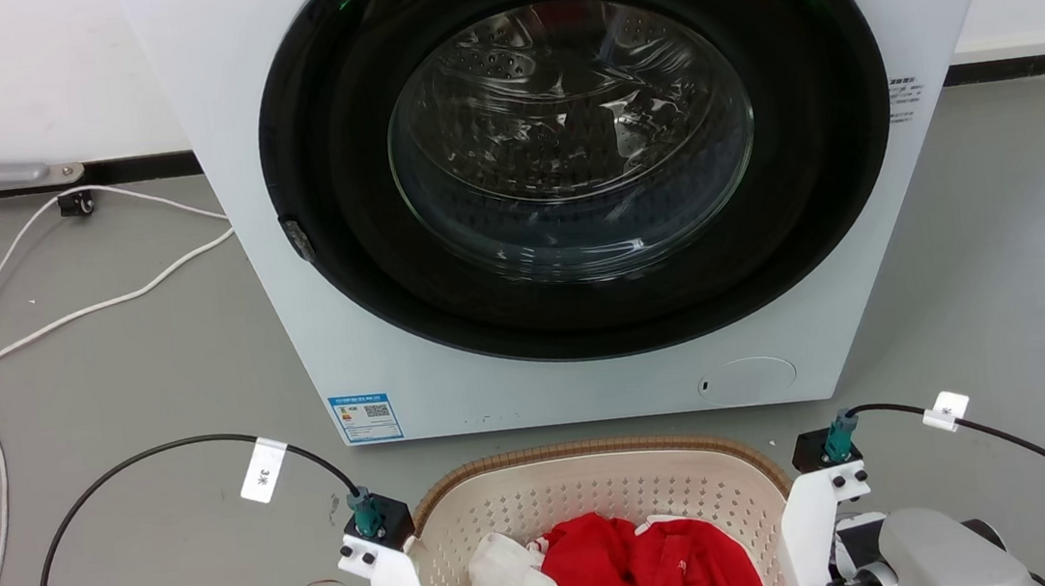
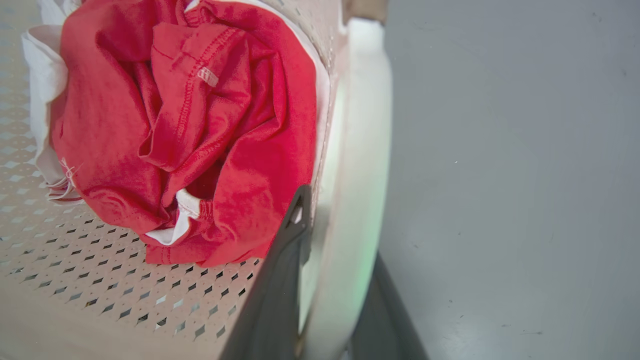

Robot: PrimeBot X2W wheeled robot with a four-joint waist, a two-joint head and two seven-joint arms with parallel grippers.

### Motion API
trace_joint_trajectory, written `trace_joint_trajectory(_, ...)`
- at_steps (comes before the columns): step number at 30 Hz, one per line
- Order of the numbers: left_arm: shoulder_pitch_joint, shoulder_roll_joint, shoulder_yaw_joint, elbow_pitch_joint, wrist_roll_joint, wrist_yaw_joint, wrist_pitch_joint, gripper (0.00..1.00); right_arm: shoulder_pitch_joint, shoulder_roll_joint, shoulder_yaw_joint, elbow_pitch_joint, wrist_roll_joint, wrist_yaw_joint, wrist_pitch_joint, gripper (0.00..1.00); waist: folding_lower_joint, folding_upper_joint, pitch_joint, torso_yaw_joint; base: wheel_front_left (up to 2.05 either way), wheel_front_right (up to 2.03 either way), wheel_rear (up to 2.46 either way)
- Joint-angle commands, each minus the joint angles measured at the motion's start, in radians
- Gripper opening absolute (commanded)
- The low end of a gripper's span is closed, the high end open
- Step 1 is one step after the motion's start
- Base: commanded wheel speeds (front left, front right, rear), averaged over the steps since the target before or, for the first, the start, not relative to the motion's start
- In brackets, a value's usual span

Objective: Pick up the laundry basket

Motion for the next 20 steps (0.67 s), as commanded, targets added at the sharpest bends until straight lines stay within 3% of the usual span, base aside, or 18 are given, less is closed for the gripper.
trace_joint_trajectory(1, -0.012, 0.016, -0.007, 0.01, 0.016, -0.001, 0.002, 0.0, -0.017, -0.025, 0.006, 0.004, -0.008, 0.0, -0.002, 0.0, 0.0, 0.0, 0.0, 0.0, 0.0, 0.0, 0.0)
trace_joint_trajectory(20, -0.013, 0.013, -0.011, 0.013, 0.015, -0.001, -0.003, 0.0, -0.027, -0.019, 0.025, 0.007, 0.021, 0.0, 0.001, 0.0, 0.0, 0.0, 0.001, -0.008, 0.0, 0.0, 0.0)
